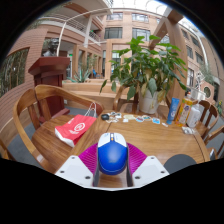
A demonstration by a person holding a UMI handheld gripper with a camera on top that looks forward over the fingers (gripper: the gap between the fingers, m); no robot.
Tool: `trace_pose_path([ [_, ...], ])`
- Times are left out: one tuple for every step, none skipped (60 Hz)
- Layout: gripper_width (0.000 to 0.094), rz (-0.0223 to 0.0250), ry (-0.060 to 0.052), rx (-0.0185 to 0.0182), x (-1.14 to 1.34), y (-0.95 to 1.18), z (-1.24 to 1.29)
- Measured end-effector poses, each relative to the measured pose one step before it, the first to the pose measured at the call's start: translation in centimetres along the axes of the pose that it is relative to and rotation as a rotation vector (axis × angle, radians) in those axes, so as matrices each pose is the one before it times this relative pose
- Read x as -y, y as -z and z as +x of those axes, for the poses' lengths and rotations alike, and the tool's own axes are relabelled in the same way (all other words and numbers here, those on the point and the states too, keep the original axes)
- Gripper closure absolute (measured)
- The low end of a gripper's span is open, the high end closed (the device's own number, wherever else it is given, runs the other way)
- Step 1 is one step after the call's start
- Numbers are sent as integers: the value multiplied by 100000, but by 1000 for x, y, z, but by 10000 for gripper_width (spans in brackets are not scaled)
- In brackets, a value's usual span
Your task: Arrange mouse
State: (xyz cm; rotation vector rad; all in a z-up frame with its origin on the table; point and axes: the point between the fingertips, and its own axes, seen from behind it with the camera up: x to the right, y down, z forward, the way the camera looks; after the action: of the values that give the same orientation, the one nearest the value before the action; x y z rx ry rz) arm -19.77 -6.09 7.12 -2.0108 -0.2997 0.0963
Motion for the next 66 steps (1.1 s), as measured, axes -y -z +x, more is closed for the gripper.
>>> trace_pose_path([
  [552,2680,-1132,1086,1386,913,91],
  [552,2790,-1437,1199,1489,928,104],
  [552,2912,-1765,1109,1552,954,168],
  [551,2976,-1848,833,1646,917,242],
  [550,2674,-997,113,1959,891,234],
  [551,2333,-734,314,1404,549,588],
  [551,2548,-626,77,1509,803,514],
  [552,2674,-990,-55,1479,724,533],
  [553,3417,-1127,-265,1448,1032,276],
  [554,2310,-714,-128,1313,649,612],
  [554,1733,-201,-132,1069,552,600],
  [555,1506,-304,-301,1062,680,556],
  [555,703,-747,-540,964,-40,790],
  [555,1119,-785,-482,665,399,698],
  [556,764,-525,-466,498,303,709],
  [556,343,-179,-510,349,291,758],
  [557,496,56,-580,-37,793,704],
  [556,33,-177,-813,-603,146,1121],
  [557,-1190,-408,-1290,803,-247,656],
  [557,-552,-166,-1245,-298,70,948],
  [557,-800,293,-1276,-462,40,988],
  [558,-1222,670,-1322,-606,-62,975],
  [557,-1516,581,-1466,-743,-84,985],
  [557,-1822,158,-1615,-603,-161,879],
  [558,-1203,13,-1356,-1879,67,1182],
  [557,-1119,-71,-1009,-2420,-85,1155],
  [557,-2847,-167,-1018,735,-447,125],
  [557,-2461,-64,-867,-1003,-313,615],
  [557,-2436,-210,-992,-1056,-288,638],
  [557,-2357,-285,-1124,-1160,-290,692],
  [557,-2306,-212,-1244,-1180,-302,707],
  [556,-2492,206,-1333,-1636,-388,902],
  [556,-1775,363,-1224,-2320,-444,1180],
  [557,-2447,130,-1466,-538,-345,309],
  [556,-2161,127,-1251,-1024,-371,602],
  [556,-1971,-73,-1048,-1015,-345,511],
  [555,-1747,-236,-914,-944,-309,486],
  [555,-1625,35,-852,-1345,-504,796],
  [555,-1347,-118,-608,-965,-304,295],
  [554,-1781,-132,-669,-848,-305,369],
  [553,-1577,-562,-648,-747,-301,361],
  [552,-1237,-782,-534,-653,-272,315],
  [547,-1062,-711,-332,-584,-257,255],
  [538,-997,-529,-126,-542,-241,230],
  [530,-852,-189,35,-674,-264,375],
  [520,-815,-303,185,-451,-236,166],
  [509,-719,-133,273,-413,-222,173],
  [496,-870,-17,247,-417,-170,133],
  [489,-852,-69,322,-407,-111,83],
  [482,-831,-202,344,-389,-102,94],
  [477,-762,-386,281,-353,-89,68],
  [472,-2043,-570,-81,348,121,-196],
  [462,-76,-374,308,-720,-165,185],
  [452,-821,-328,165,-313,-103,60],
  [440,-720,-164,94,-292,-62,55],
  [431,-308,70,147,-155,-24,55],
  [424,364,355,153,8,28,16],
  [416,65,320,32,276,106,4],
  [396,162,382,-187,18,91,44],
  [362,-9,381,-396,-58,161,99],
  [318,93,311,-417,-28,246,69],
  [262,261,318,-191,40,292,-29],
  [196,386,307,71,101,329,-91],
  [124,162,322,107,261,557,-179],
  [64,602,303,126,195,472,-91],
  [74,740,130,-278,236,517,7],
])
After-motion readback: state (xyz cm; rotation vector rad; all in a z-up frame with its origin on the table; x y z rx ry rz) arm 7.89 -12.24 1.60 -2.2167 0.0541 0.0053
